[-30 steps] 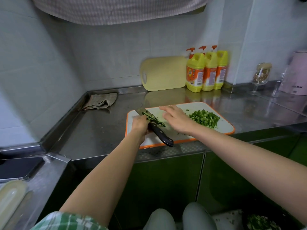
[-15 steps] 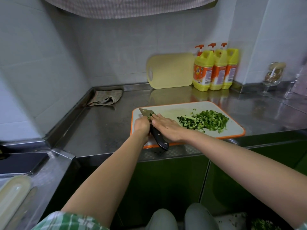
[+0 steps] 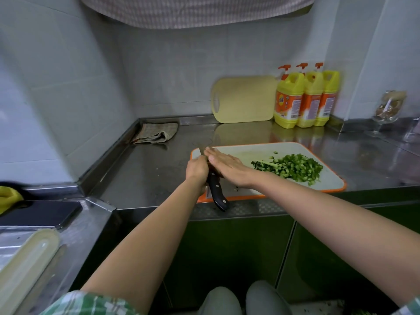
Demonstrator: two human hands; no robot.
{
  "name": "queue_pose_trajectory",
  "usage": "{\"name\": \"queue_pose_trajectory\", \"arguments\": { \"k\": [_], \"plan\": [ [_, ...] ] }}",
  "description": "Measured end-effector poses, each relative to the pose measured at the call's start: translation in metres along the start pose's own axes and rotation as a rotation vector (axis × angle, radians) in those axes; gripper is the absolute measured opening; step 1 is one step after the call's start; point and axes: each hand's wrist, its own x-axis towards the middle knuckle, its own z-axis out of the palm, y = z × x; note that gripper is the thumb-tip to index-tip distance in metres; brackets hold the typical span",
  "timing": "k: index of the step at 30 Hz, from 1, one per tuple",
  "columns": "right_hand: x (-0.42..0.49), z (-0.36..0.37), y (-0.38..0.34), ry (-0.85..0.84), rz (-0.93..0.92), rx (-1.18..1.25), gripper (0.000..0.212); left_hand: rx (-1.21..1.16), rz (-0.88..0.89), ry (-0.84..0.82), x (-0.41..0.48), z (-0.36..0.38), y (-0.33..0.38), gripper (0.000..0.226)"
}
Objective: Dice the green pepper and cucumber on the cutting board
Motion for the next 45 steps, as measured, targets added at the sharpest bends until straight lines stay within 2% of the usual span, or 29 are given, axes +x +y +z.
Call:
{"name": "queue_pose_trajectory", "arguments": {
  "k": [5,9,12,15,19,21,25,29,34,37,39,41,43,45],
  "plan": [
    [0.0,0.0,0.003,-0.032,0.14,-0.083,0.057,-0.033,-0.021,0.001,-0.004,-0.01,0.0,0.026],
    [0.006,-0.003,0.017,-0.029,0.278,-0.168,0.064,0.054,-0.012,0.016,-0.001,-0.017,0.002,0.022],
    [0.011,-0.005,0.013,0.077,0.228,-0.111,0.062,0.016,-0.024,-0.009,-0.002,-0.016,0.007,0.026],
    [0.013,-0.006,0.008,0.085,0.153,-0.076,0.059,0.0,-0.015,-0.037,-0.005,-0.012,0.009,0.034],
    [0.012,-0.008,0.017,0.01,0.295,-0.117,0.064,-0.012,-0.007,-0.05,-0.006,-0.01,0.007,0.035],
    [0.006,-0.011,0.024,0.026,0.346,-0.121,0.064,-0.03,-0.003,-0.052,-0.004,-0.01,0.006,0.036],
    [-0.002,-0.016,0.023,0.159,0.2,-0.068,0.058,0.01,0.012,-0.018,0.002,-0.007,0.007,0.031],
    [-0.014,-0.017,0.014,0.062,0.042,-0.025,0.053,-0.002,0.009,0.007,0.009,0.002,0.004,0.033],
    [-0.02,-0.022,0.024,0.019,0.17,-0.13,0.052,0.034,0.037,0.046,0.003,0.01,0.006,0.027],
    [-0.026,-0.032,0.03,0.175,0.187,-0.115,0.05,0.049,0.085,0.068,0.0,0.017,0.007,0.03],
    [-0.034,-0.038,0.029,0.264,0.157,0.061,0.049,0.049,0.099,0.044,-0.003,0.023,0.011,0.03],
    [-0.043,-0.044,0.023,0.185,0.162,0.196,0.053,0.038,0.107,0.015,-0.007,0.032,0.016,0.029],
    [-0.051,-0.048,0.017,0.062,0.198,0.141,0.055,0.057,0.118,-0.002,-0.011,0.043,0.02,0.027],
    [-0.053,-0.05,0.016,0.088,0.23,0.123,0.044,0.056,0.136,-0.057,-0.015,0.055,0.026,0.028]
  ]
}}
